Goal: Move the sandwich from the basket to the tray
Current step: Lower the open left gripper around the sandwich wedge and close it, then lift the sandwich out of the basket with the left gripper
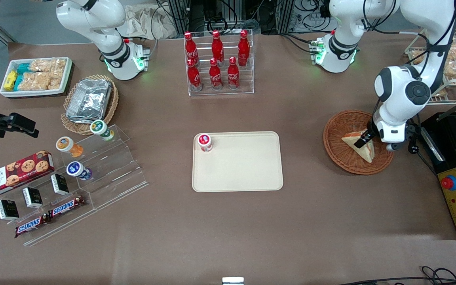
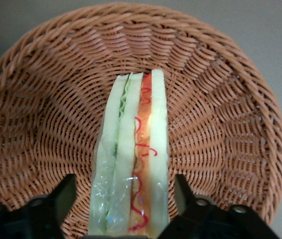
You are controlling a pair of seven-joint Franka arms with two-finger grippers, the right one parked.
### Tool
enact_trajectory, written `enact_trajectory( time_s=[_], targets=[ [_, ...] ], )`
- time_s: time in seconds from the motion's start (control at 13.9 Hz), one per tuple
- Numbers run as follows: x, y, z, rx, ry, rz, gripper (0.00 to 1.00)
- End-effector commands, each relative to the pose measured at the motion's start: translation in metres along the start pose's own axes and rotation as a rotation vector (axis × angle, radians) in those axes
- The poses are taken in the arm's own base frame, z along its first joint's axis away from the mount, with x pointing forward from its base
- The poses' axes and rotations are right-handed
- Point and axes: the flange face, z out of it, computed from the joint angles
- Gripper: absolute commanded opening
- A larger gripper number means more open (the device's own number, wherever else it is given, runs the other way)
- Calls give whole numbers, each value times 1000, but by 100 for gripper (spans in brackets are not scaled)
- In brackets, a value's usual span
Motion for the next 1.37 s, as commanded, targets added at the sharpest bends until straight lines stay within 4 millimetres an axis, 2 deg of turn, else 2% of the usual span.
enact_trajectory(
  time_s=[0.0, 0.14, 0.36, 0.58, 0.72, 0.86, 1.01, 1.08, 1.23, 1.3],
  targets=[
    [-2, -1, 1, -31, 33, -21, 0],
    [-2, 4, -5, -37, 38, -12, 0],
    [1, 14, -31, -27, 35, 45, 0],
    [16, 36, -82, 23, -8, 157, 0],
    [33, 48, -125, 61, -54, 234, 0],
    [51, 62, -189, 85, -90, 318, 0],
    [60, 71, -253, 89, -104, 419, 0],
    [59, 76, -283, 84, -104, 487, 0],
    [39, 98, -332, 85, -102, 608, 0],
    [22, 117, -345, 91, -110, 654, 0]
  ],
)
